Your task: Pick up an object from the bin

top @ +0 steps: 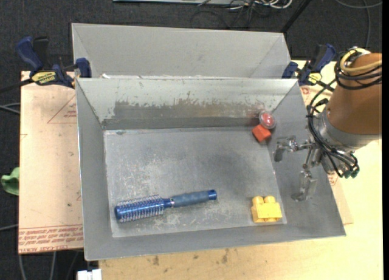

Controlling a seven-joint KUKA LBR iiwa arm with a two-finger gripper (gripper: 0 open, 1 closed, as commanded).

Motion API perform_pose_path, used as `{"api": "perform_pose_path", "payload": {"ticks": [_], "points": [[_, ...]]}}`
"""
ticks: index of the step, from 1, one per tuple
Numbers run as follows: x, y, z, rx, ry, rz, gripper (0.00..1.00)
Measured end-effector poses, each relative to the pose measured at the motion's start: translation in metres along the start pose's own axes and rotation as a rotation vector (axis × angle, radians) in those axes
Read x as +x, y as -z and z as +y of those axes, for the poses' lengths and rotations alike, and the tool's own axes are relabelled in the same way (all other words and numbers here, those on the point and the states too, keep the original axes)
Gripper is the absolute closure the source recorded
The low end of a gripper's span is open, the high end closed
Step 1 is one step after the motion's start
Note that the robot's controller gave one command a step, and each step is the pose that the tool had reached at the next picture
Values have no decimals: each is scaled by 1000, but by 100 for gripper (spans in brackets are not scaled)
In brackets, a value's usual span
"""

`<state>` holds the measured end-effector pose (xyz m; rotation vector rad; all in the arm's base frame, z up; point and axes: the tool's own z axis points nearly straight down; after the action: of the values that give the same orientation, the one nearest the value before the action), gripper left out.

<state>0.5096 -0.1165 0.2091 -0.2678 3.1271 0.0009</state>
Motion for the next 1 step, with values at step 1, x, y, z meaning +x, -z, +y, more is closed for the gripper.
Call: {"api": "perform_pose_path", "payload": {"ticks": [1], "points": [[18,-99,45,-3,323,5,0]]}}
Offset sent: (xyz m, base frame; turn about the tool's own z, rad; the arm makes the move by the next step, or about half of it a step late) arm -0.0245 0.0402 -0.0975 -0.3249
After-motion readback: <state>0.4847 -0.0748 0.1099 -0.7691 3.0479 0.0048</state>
